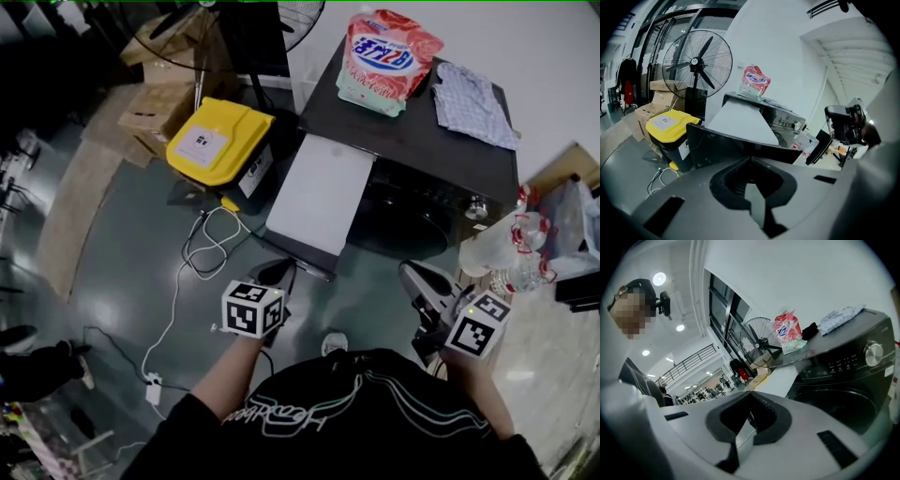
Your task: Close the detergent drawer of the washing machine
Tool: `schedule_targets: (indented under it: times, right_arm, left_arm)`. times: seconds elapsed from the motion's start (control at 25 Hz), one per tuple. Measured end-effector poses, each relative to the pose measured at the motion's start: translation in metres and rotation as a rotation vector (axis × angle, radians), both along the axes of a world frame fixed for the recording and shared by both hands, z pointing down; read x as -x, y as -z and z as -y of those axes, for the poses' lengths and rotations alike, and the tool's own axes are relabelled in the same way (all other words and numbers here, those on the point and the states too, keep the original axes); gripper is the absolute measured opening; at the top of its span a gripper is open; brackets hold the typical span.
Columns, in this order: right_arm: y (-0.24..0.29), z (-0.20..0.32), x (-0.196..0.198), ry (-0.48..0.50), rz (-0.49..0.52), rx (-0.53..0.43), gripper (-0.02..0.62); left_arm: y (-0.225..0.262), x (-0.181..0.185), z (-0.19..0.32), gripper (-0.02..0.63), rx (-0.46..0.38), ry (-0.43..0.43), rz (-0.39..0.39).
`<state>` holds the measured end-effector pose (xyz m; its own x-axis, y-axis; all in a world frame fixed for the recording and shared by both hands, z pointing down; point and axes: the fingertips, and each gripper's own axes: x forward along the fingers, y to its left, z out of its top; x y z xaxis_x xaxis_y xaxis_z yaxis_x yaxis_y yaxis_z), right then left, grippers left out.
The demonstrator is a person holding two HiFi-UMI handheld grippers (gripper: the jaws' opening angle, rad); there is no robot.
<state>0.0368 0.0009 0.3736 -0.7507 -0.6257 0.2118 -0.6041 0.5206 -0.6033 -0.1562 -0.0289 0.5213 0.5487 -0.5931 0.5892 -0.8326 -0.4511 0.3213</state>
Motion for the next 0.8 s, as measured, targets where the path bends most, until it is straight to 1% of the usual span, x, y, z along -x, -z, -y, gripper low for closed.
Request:
schedule_targets:
  times: [0.4,0.56,0.68,0.8]
  right_arm:
    - [-0.004,-0.003,-0.007,-0.029,0.031,0.010,0.026]
    - [-0.006,-0.002,-0.010,-0.036,0.037,0.010,0.026]
    - [-0.007,0.000,-0.015,-0.036,0.043,0.013,0.026]
    - [-0.009,0.003,-0.023,-0.041,0.048,0.019,0.026]
  left_arm:
    - [0.003,-0.001,0.004,0.025,-0.004,0.017,-0.020]
    - [0.008,-0.011,0.008,0.023,-0.010,-0.003,-0.044]
    - [0.011,-0.021,0.013,0.023,-0.015,-0.012,-0.042]
    - [0.007,-0.021,0.017,0.025,0.007,0.020,-0.046]
